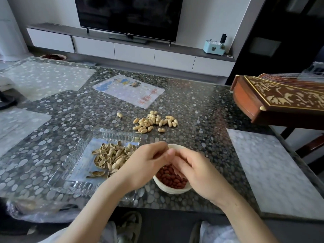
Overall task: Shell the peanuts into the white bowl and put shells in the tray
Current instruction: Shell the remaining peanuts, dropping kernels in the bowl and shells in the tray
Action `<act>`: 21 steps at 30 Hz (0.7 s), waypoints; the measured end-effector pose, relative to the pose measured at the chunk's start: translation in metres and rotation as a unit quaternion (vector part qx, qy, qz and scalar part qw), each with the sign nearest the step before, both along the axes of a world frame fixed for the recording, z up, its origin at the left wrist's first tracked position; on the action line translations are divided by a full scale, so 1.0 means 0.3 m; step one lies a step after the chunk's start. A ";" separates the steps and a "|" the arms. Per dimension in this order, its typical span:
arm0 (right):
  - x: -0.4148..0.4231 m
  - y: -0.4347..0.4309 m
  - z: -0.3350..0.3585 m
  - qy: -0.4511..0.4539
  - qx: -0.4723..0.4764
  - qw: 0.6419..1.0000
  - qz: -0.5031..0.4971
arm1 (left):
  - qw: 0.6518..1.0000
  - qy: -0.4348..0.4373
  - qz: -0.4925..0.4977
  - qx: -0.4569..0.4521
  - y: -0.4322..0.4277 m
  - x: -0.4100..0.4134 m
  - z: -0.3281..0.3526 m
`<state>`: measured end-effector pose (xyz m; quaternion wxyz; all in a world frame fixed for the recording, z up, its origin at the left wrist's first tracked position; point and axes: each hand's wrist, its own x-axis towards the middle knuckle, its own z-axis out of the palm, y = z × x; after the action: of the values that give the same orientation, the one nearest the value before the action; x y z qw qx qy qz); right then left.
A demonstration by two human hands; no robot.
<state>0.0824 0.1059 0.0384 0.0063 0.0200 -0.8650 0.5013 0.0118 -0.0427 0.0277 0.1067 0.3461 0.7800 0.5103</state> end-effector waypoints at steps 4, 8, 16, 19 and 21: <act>0.025 0.012 0.006 0.010 0.001 1.000 -0.020 | 0.997 -0.071 -0.020 0.035 0.028 0.011 -0.006; 0.038 0.006 0.008 0.036 -0.003 0.999 -0.028 | 0.986 -0.148 -0.030 0.076 0.050 0.015 0.009; 0.042 -0.014 0.008 0.112 -0.084 0.990 -0.035 | 0.956 -0.227 -0.035 0.181 0.095 0.023 -0.006; 0.042 -0.030 -0.018 0.145 -0.087 0.984 -0.060 | 0.954 -0.227 -0.023 0.193 0.105 0.030 -0.015; 0.038 -0.034 -0.032 0.152 -0.088 0.982 -0.069 | 0.956 -0.223 -0.017 0.190 0.107 0.032 -0.014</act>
<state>0.0939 0.0955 0.0287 0.1741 0.0356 -0.8057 0.5651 0.0214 -0.0105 0.0236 0.2191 0.2507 0.6189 0.7114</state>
